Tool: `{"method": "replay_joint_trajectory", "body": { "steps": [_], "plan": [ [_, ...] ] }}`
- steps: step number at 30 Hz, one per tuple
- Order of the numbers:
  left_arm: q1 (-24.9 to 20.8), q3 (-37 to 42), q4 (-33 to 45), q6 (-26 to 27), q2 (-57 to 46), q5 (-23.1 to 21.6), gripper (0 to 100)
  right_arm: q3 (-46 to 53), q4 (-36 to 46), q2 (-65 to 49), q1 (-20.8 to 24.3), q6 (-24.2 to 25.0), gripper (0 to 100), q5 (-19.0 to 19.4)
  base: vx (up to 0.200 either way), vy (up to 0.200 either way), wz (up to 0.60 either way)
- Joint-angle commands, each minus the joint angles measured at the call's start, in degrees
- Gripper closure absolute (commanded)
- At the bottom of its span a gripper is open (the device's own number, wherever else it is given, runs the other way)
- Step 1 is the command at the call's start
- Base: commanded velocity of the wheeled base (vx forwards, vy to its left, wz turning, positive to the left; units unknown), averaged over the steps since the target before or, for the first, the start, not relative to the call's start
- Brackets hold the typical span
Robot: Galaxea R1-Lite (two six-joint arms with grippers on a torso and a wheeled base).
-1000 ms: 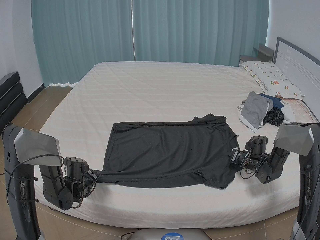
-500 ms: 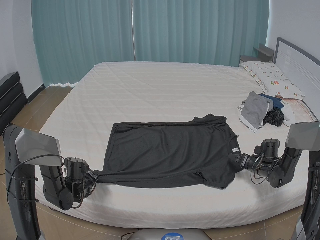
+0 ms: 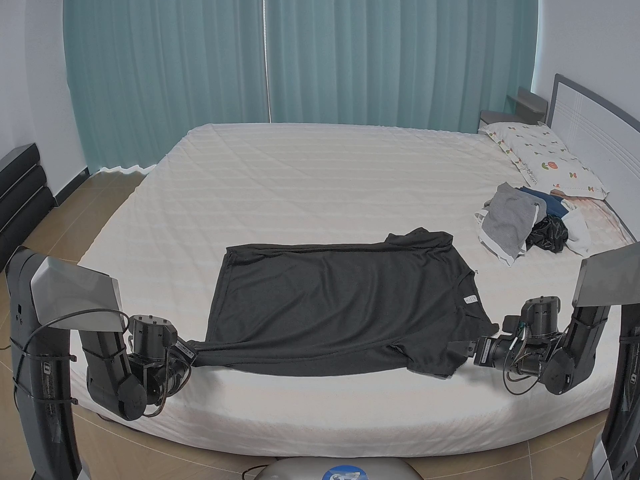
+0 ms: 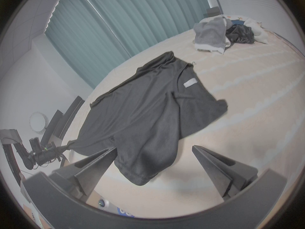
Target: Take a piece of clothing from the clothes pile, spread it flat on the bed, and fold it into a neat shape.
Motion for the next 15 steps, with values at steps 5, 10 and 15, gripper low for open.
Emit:
{"method": "replay_joint_trajectory", "body": {
  "steps": [5,10,15],
  "plan": [
    [0.00,0.01,-0.02,0.02,0.10,0.03,100,-2.17,0.25,4.78,3.30,0.01,0,-0.36,0.000,0.000,0.00],
    [0.00,0.01,-0.02,0.02,0.10,-0.05,100,-1.64,0.34,4.34,2.86,-0.08,100,-0.53,0.000,0.000,0.00],
    [0.00,0.27,-0.02,0.02,0.01,-0.23,100,0.12,-0.10,3.19,0.75,-0.34,100,-1.24,0.000,0.000,0.00]
  ]
}}
